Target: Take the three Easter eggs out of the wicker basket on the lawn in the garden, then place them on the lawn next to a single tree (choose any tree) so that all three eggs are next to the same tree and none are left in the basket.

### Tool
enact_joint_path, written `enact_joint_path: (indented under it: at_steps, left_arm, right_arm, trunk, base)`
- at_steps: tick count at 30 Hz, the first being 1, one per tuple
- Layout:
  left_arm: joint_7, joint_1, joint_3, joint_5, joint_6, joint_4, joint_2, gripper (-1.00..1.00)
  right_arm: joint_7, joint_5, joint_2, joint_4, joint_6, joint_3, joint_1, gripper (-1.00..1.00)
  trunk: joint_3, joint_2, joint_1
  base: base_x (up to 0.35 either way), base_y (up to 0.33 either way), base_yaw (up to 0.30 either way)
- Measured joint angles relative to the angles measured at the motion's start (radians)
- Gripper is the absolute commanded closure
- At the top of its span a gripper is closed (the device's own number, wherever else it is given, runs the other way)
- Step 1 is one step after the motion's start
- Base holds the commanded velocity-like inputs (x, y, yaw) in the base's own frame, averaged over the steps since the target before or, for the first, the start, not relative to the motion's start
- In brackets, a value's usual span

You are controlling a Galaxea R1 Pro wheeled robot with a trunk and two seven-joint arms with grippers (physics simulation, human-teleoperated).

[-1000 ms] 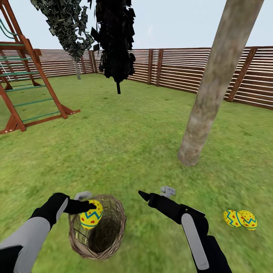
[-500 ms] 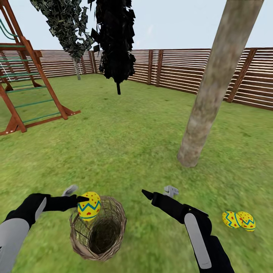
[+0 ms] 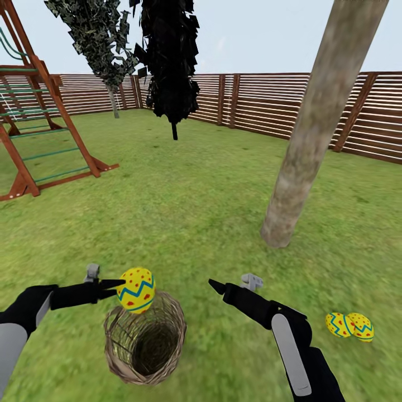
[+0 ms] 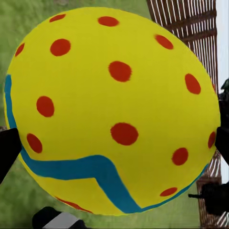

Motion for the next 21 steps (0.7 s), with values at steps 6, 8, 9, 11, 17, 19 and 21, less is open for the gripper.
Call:
enact_joint_path:
  at_steps: [6, 8, 9, 11, 17, 19, 21]
  left_arm:
    - [-0.072, 0.002, -0.001, 0.0, -0.001, 0.0, 0.006, 1.0]
    - [-0.072, 0.002, -0.001, 0.001, -0.001, 0.0, 0.006, 1.0]
    - [-0.072, 0.002, -0.001, 0.001, -0.001, 0.001, 0.006, 1.0]
    - [-0.072, 0.004, -0.001, 0.001, -0.001, 0.001, 0.006, 1.0]
    - [-0.072, 0.005, 0.005, 0.001, -0.012, 0.001, 0.006, 1.0]
    - [-0.072, 0.005, 0.006, 0.0, -0.014, 0.001, 0.005, 1.0]
    - [-0.072, 0.005, 0.006, 0.0, -0.014, 0.001, 0.005, 1.0]
  right_arm:
    - [0.0, 0.0, 0.0, 0.0, 0.0, 0.0, 0.0, -1.0]
    - [0.0, 0.0, 0.0, 0.0, 0.0, -0.001, 0.0, -1.0]
    - [0.0, 0.0, 0.0, 0.0, 0.0, -0.001, 0.0, -1.0]
    - [0.0, 0.0, 0.0, 0.0, 0.0, -0.001, -0.001, -1.0]
    - [0.0, 0.0, 0.0, 0.0, 0.0, -0.002, 0.0, -1.0]
    - [0.0, 0.0, 0.0, 0.0, 0.0, -0.002, -0.001, -1.0]
    - [0.0, 0.0, 0.0, -0.001, 0.0, -0.002, 0.0, -1.0]
  trunk:
    - [0.022, 0.042, -0.023]
    - [0.024, 0.042, -0.023]
    - [0.026, 0.042, -0.023]
    - [0.028, 0.042, -0.023]
    - [0.034, 0.042, -0.023]
    - [0.036, 0.042, -0.023]
    - [0.039, 0.042, -0.023]
  base:
    - [0.0, 0.0, -0.158]
    - [0.0, 0.0, -0.198]
    - [0.0, 0.0, -0.2]
    - [0.0, 0.0, -0.2]
    - [0.0, -0.144, -0.2]
    - [0.0, -0.285, -0.2]
    - [0.0, -0.292, -0.2]
